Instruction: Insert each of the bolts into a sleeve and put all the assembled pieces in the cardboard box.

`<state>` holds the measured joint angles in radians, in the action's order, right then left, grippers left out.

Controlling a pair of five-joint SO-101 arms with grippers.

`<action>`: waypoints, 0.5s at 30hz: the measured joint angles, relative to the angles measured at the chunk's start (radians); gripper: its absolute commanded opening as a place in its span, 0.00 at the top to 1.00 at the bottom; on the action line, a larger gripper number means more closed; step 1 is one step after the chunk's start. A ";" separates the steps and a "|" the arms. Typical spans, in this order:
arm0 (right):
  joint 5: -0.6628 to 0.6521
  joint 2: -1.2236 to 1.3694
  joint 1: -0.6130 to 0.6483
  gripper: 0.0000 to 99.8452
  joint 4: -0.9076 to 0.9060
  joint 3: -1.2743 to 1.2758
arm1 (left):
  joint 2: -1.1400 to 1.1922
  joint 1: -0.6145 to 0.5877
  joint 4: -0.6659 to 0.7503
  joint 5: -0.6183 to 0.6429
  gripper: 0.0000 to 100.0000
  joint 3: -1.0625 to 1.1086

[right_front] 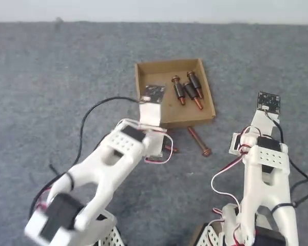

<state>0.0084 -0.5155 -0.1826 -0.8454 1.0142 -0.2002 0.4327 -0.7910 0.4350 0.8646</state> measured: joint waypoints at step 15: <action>-0.014 0.000 0.000 0.99 0.000 0.006 | -0.046 0.005 0.015 0.127 0.82 0.049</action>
<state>-0.0054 -0.5155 -0.1826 -0.8454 1.0203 -0.2463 0.4373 -0.7756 0.5623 0.9137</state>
